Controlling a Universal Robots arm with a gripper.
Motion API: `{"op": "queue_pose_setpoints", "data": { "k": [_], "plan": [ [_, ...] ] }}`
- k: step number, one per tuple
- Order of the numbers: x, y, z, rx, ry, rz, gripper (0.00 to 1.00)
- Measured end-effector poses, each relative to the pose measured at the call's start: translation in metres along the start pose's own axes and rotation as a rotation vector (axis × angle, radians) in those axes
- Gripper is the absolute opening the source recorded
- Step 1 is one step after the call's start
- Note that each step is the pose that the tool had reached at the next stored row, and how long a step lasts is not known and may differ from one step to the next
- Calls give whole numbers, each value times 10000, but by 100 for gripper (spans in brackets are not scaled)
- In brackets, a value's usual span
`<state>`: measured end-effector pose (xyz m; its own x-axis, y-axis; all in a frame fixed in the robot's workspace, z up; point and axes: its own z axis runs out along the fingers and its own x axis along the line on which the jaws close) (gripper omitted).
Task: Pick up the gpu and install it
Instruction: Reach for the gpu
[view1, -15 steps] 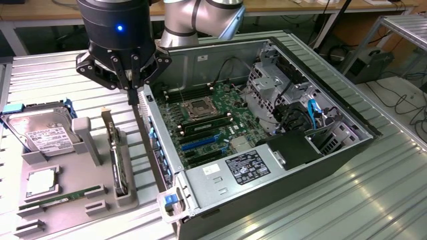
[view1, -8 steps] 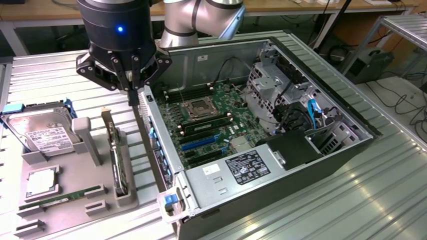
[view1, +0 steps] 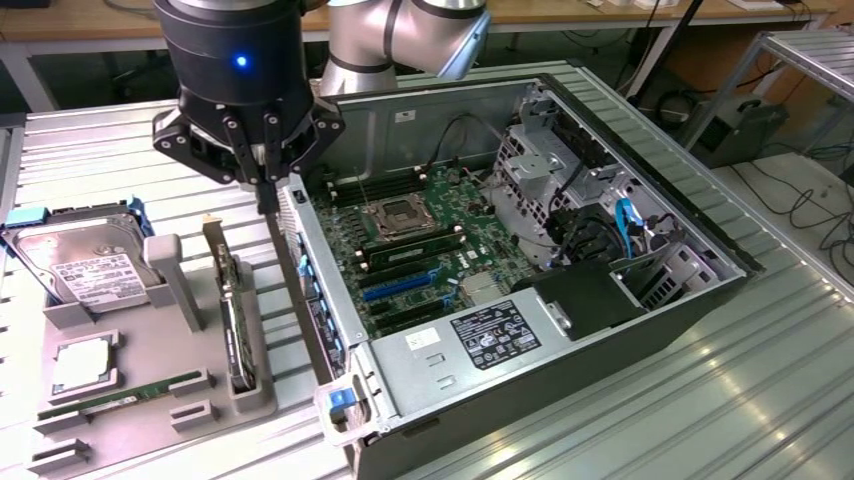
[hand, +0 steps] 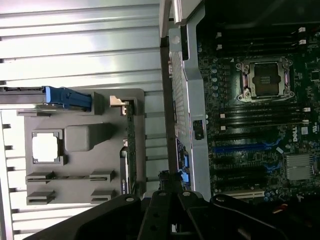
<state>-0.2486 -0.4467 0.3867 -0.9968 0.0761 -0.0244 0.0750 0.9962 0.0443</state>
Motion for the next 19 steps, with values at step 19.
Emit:
{"op": "queue_pose_setpoints", "data": {
  "k": [19],
  "plan": [
    [-4,-57,3,0,0,0,11]
  ]
}}
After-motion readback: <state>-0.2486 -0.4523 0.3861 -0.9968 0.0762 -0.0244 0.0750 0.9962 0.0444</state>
